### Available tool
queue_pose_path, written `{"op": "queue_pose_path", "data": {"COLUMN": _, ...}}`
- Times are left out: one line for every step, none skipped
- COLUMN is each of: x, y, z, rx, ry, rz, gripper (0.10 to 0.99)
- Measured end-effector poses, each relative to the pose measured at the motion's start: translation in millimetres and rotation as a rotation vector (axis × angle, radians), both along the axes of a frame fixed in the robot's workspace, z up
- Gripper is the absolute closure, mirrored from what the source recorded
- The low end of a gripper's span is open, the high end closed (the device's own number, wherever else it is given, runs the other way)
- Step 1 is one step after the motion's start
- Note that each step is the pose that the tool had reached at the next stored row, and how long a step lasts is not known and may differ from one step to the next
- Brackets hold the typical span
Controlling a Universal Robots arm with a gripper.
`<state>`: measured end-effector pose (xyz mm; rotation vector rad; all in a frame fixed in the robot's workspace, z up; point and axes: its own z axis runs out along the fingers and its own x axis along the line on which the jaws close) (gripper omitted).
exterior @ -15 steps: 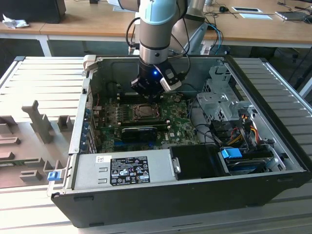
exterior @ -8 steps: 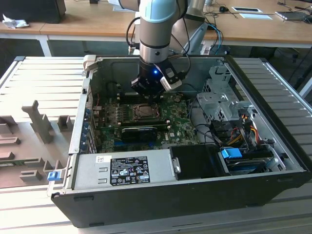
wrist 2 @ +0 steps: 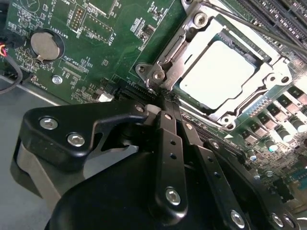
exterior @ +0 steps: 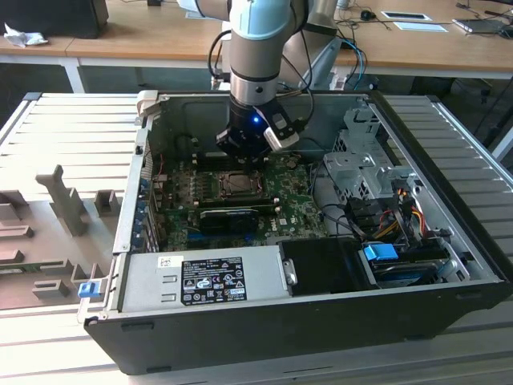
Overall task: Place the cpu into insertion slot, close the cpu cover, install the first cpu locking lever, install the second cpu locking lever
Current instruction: 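Install the first cpu locking lever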
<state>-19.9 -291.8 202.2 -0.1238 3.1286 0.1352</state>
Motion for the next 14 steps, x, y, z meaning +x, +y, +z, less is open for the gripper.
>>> {"op": "queue_pose_path", "data": {"x": 0.0, "y": 0.0, "z": 2.3, "rx": 0.000, "ry": 0.0004, "rz": 0.000, "gripper": 0.980}}
{"op": "queue_pose_path", "data": {"x": 0.0, "y": 0.0, "z": 5.0, "rx": 0.000, "ry": 0.0008, "rz": 0.000, "gripper": 0.980}}
{"op": "queue_pose_path", "data": {"x": 0.0, "y": 0.0, "z": 10.1, "rx": 0.000, "ry": 0.0013, "rz": 0.000, "gripper": 0.980}}
{"op": "queue_pose_path", "data": {"x": 0.0, "y": 0.0, "z": 13.7, "rx": 0.000, "ry": 0.0015, "rz": 0.000, "gripper": 0.980}}
{"op": "queue_pose_path", "data": {"x": 0.0, "y": -0.1, "z": 16.5, "rx": 0.000, "ry": 0.0017, "rz": 0.000, "gripper": 0.980}}
{"op": "queue_pose_path", "data": {"x": 0.1, "y": -0.2, "z": 16.7, "rx": 0.000, "ry": 0.0016, "rz": 0.000, "gripper": 0.980}}
{"op": "queue_pose_path", "data": {"x": 0.1, "y": -1.1, "z": 16.7, "rx": 0.000, "ry": 0.0016, "rz": 0.000, "gripper": 0.980}}
{"op": "queue_pose_path", "data": {"x": 0.1, "y": -1.9, "z": 16.7, "rx": 0.000, "ry": 0.0017, "rz": 0.000, "gripper": 0.980}}
{"op": "queue_pose_path", "data": {"x": 0.0, "y": -4.1, "z": 16.7, "rx": 0.000, "ry": 0.0017, "rz": 0.000, "gripper": 0.980}}
{"op": "queue_pose_path", "data": {"x": 0.0, "y": -4.9, "z": 16.7, "rx": 0.000, "ry": 0.0017, "rz": 0.000, "gripper": 0.980}}
{"op": "queue_pose_path", "data": {"x": 0.0, "y": -5.7, "z": 16.7, "rx": 0.000, "ry": 0.0017, "rz": 0.000, "gripper": 0.980}}
{"op": "queue_pose_path", "data": {"x": 0.1, "y": -6.5, "z": 16.7, "rx": 0.000, "ry": 0.0017, "rz": 0.000, "gripper": 0.980}}
{"op": "queue_pose_path", "data": {"x": 0.0, "y": -7.2, "z": 16.7, "rx": 0.000, "ry": 0.0017, "rz": 0.000, "gripper": 0.980}}
{"op": "queue_pose_path", "data": {"x": 0.0, "y": -7.7, "z": 16.7, "rx": 0.000, "ry": 0.0017, "rz": 0.000, "gripper": 0.980}}
